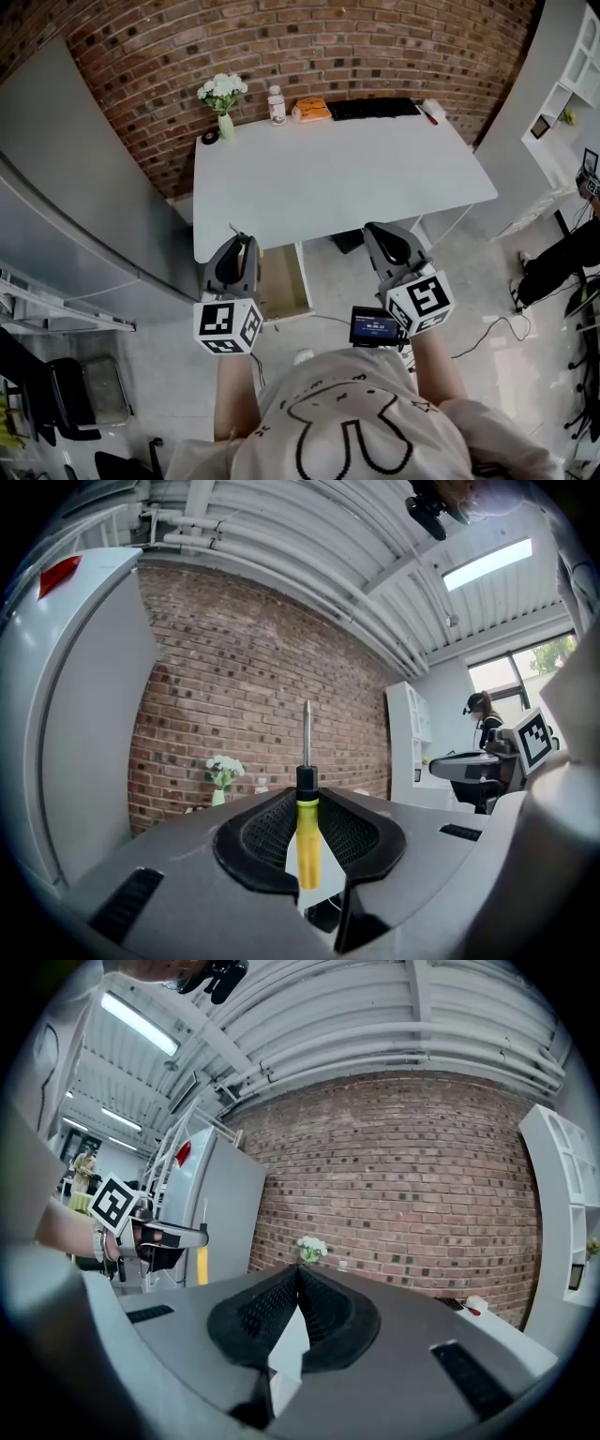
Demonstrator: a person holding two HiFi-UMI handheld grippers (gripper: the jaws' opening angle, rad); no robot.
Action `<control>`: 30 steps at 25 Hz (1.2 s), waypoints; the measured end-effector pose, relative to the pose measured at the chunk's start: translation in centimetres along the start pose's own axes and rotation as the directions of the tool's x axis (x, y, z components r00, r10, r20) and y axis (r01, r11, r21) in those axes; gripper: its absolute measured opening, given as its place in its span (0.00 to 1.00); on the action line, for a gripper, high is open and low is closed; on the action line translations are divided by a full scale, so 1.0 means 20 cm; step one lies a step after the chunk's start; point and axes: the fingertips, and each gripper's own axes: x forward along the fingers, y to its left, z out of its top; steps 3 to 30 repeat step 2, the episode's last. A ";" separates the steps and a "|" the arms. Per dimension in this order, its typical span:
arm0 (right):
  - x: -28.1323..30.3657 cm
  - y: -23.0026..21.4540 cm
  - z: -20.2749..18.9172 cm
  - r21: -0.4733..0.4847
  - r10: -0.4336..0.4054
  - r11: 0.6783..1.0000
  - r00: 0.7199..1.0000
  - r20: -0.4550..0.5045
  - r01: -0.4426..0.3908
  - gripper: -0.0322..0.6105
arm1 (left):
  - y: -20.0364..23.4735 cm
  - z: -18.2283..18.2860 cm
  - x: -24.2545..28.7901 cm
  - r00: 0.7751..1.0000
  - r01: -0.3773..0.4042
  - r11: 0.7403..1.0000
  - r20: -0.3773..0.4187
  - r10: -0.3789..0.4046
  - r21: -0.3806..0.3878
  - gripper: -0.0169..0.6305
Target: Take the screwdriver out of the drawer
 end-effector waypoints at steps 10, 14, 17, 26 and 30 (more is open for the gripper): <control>0.00 0.01 0.01 -0.002 0.009 1.000 1.000 -0.005 -0.009 0.08 | 0.00 0.01 0.00 1.000 0.002 1.000 0.000 -0.002 0.000 0.15; 0.00 0.01 0.01 -0.002 0.009 1.000 1.000 -0.005 -0.009 0.08 | 0.00 0.01 0.00 1.000 0.002 1.000 0.000 -0.002 0.000 0.15; 0.00 0.01 0.01 -0.002 0.009 1.000 1.000 -0.005 -0.009 0.08 | 0.00 0.01 0.00 1.000 0.002 1.000 0.000 -0.002 0.000 0.15; 0.00 0.01 0.01 -0.002 0.009 1.000 1.000 -0.005 -0.009 0.08 | 0.00 0.01 0.00 1.000 0.002 1.000 0.000 -0.002 0.000 0.15; 0.00 0.01 0.01 -0.002 0.009 1.000 1.000 -0.005 -0.009 0.08 | 0.00 0.01 0.00 1.000 0.002 1.000 0.000 -0.002 0.000 0.15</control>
